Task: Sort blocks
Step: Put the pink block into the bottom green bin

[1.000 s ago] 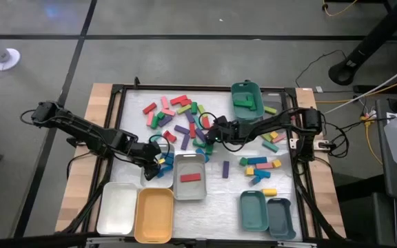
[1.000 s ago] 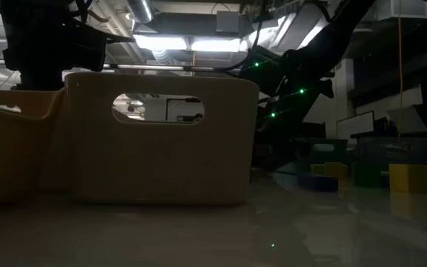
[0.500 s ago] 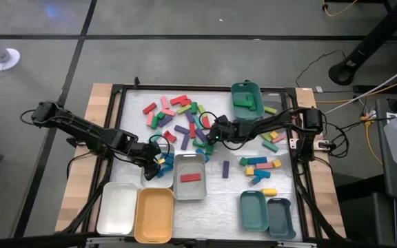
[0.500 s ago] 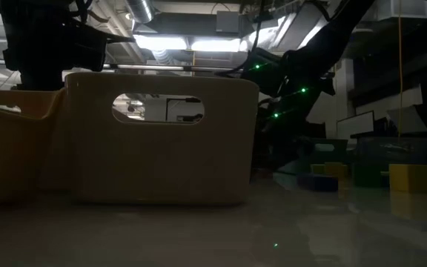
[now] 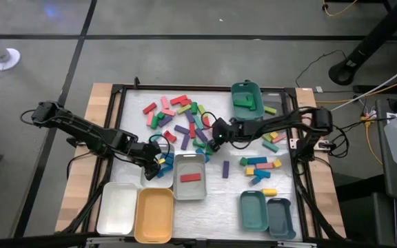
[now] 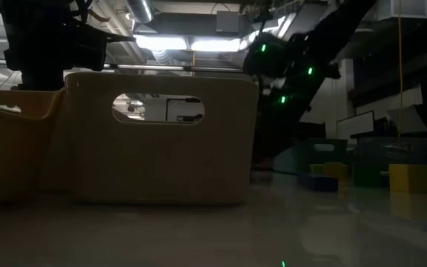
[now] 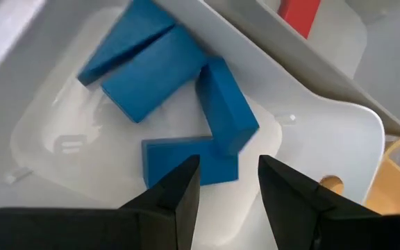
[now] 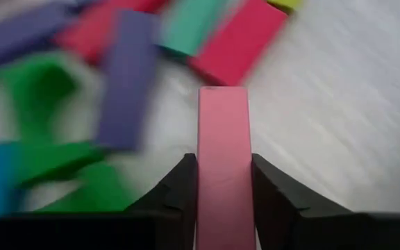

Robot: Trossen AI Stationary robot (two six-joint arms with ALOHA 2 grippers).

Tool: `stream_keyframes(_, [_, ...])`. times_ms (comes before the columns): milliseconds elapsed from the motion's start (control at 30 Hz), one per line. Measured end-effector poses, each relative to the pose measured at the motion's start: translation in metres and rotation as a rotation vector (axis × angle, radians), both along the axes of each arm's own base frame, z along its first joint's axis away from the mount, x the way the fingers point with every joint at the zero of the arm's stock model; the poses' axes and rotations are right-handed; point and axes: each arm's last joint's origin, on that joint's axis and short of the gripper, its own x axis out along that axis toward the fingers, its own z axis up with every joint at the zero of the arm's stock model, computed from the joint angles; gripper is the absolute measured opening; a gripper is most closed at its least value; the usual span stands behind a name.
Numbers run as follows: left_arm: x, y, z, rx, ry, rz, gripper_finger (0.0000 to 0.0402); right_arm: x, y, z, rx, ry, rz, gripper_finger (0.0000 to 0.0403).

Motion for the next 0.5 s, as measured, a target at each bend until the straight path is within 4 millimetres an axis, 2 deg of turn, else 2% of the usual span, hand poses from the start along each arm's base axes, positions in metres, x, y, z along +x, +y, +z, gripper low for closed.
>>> stream_keyframes(100, [0.001,0.001,0.000,0.036,-0.013,0.023,0.0134,-0.004,0.003,0.020,0.051,-0.047,0.091,0.0117])
stream_keyframes(200, [0.001,0.002,0.000,0.053,-0.018,0.034,0.0134,-0.011,0.006,0.040,0.104,-0.087,0.168,0.0113])
stream_keyframes(333, [0.001,0.002,0.000,0.054,-0.020,0.034,0.0134,-0.028,0.012,0.066,0.185,-0.118,0.262,0.0100])
stream_keyframes(500, [0.001,0.002,0.001,0.055,-0.027,0.037,0.0134,-0.053,0.025,0.094,0.348,-0.138,0.390,0.0111])
